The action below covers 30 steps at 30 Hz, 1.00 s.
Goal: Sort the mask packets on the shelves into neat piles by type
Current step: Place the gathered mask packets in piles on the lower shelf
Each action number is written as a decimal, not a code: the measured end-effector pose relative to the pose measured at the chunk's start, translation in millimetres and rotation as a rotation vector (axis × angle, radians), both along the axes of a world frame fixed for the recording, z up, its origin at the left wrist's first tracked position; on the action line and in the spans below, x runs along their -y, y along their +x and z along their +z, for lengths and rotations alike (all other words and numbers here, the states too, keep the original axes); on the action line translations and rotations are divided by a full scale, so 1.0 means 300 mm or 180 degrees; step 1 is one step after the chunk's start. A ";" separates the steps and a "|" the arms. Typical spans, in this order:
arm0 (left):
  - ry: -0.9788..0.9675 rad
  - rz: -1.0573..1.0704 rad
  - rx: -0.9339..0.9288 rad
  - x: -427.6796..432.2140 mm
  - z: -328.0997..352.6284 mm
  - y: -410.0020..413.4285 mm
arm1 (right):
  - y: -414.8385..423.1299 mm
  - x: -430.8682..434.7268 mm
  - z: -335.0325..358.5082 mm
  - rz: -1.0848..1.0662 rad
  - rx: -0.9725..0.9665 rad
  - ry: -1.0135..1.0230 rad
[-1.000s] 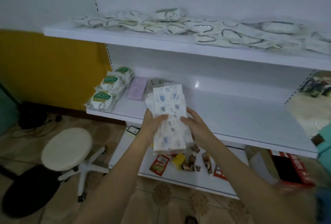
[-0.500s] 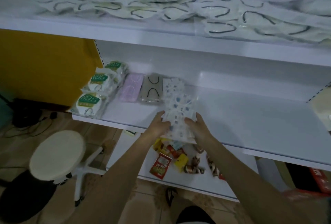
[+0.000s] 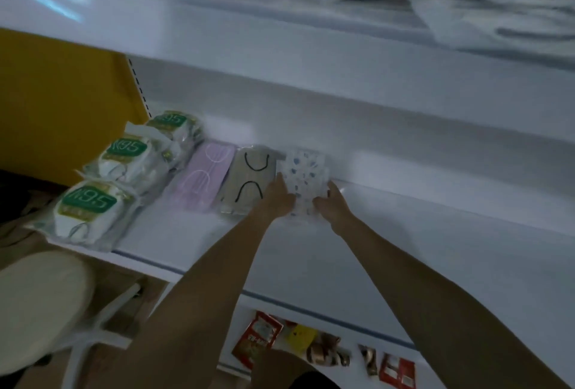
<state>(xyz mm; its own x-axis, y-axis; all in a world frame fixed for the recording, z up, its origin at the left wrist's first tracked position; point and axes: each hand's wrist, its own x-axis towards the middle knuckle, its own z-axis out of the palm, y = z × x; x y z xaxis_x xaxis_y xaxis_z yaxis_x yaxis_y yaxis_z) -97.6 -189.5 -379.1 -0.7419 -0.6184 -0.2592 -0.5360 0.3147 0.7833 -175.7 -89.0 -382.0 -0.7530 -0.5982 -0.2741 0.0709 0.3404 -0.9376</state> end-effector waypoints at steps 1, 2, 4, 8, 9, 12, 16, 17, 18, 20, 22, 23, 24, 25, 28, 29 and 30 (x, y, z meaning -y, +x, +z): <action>-0.0070 -0.0084 0.0227 0.008 -0.015 -0.013 | -0.013 0.011 -0.023 0.0081 0.0003 0.0061; -0.0180 -0.0193 0.0503 0.006 -0.023 -0.019 | -0.019 0.015 -0.043 0.0133 0.0006 0.0144; -0.0497 -0.0323 0.0890 -0.003 -0.029 -0.031 | -0.018 0.016 -0.061 0.0136 0.0067 0.0197; -0.0941 -0.0340 0.0876 -0.008 -0.040 -0.046 | -0.025 0.022 -0.056 0.0270 0.0186 0.0165; -0.1058 -0.0356 0.0831 -0.007 -0.046 -0.043 | -0.031 0.027 -0.059 0.0244 0.0199 0.0189; -0.1350 -0.0708 0.0823 -0.001 -0.045 -0.008 | -0.019 0.020 -0.046 0.0093 0.0151 0.0280; -0.1906 -0.1446 0.0998 0.049 -0.079 0.019 | -0.007 0.001 -0.062 0.0205 0.0080 0.0177; -0.1979 -0.1452 0.0919 0.062 -0.086 0.016 | -0.005 0.003 -0.063 0.0293 0.0067 0.0130; -0.2010 -0.1439 0.0839 0.074 -0.089 0.008 | -0.001 0.006 -0.053 0.0389 0.0094 0.0117; -0.2001 -0.1383 0.0679 0.087 -0.086 -0.007 | -0.006 0.012 -0.045 0.0499 0.0099 0.0114; -0.1967 -0.1277 0.0637 0.080 -0.074 -0.005 | -0.012 0.005 -0.044 0.0534 0.0037 0.0223; -0.1950 -0.1249 0.0673 0.073 -0.068 0.004 | -0.012 -0.005 -0.041 0.0524 -0.0047 0.0376; -0.1901 -0.1242 0.0730 0.064 -0.059 0.018 | -0.002 -0.027 -0.023 0.0520 -0.0160 0.0571; -0.1814 -0.1230 0.0778 0.051 -0.050 0.037 | 0.008 -0.051 -0.012 0.0559 -0.0324 0.0736; -0.1700 -0.1135 0.0698 0.006 -0.008 0.113 | 0.047 -0.137 0.037 0.0827 -0.0988 0.1122; -0.1700 -0.1119 0.0609 -0.016 0.013 0.146 | 0.065 -0.170 0.055 0.0955 -0.1219 0.1225; -0.1663 -0.1116 0.0516 -0.040 0.036 0.181 | 0.091 -0.207 0.083 0.1079 -0.1428 0.1297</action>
